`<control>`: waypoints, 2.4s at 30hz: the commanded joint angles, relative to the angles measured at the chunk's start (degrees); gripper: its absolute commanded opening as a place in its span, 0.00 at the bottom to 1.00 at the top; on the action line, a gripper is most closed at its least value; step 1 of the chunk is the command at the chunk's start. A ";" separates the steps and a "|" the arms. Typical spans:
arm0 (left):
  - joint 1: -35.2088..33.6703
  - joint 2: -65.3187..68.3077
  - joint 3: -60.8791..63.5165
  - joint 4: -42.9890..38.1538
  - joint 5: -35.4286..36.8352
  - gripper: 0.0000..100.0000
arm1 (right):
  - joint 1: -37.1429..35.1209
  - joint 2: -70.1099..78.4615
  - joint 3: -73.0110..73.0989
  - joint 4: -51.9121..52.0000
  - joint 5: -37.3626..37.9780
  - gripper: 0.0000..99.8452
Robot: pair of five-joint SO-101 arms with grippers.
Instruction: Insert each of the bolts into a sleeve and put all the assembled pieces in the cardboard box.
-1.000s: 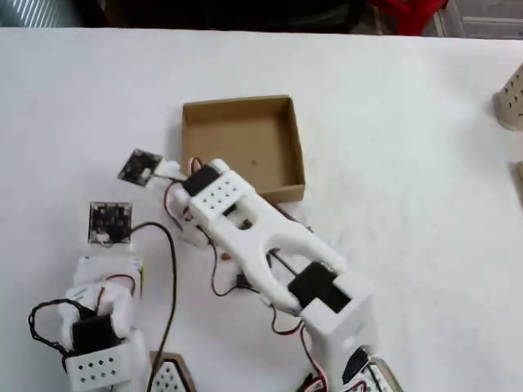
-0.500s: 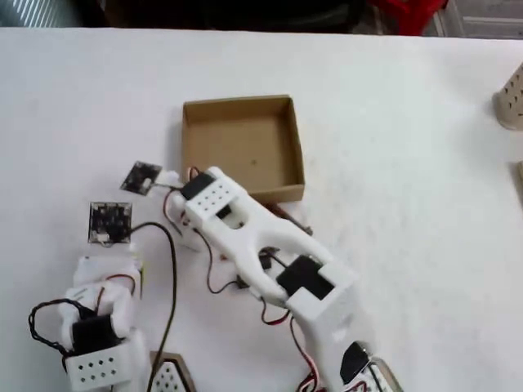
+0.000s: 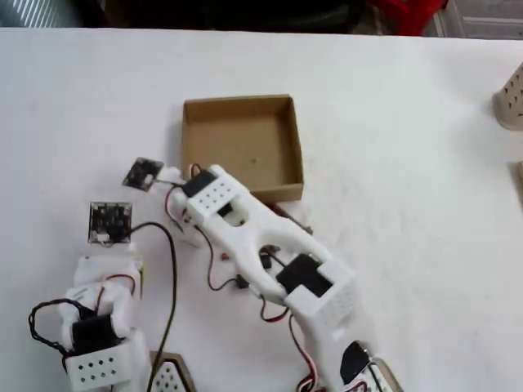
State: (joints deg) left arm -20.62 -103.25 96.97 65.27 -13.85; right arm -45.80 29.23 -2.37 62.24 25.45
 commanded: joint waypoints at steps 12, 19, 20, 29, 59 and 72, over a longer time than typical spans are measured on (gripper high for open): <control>-0.22 -0.22 -2.02 -0.70 0.35 0.12 | 8.13 -21.67 8.79 14.11 0.79 0.02; 3.82 -0.04 -2.29 -1.93 0.70 0.11 | 16.13 -42.68 38.07 1.10 1.05 0.02; 4.70 0.04 -2.55 -1.76 0.79 0.11 | 16.31 -45.32 41.58 -0.57 1.05 0.02; 14.20 2.33 -6.51 -1.85 6.51 0.12 | 23.87 -50.59 50.29 -3.47 0.88 0.02; 27.91 93.41 -53.27 -23.56 21.36 0.02 | 24.48 -45.23 49.32 -8.31 1.05 0.02; 35.30 95.78 -53.71 -35.08 28.57 0.02 | 24.48 -45.23 49.32 -8.31 1.05 0.02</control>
State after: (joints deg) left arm 12.79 -8.84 46.15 34.42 8.31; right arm -21.98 -15.78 48.18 54.95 25.89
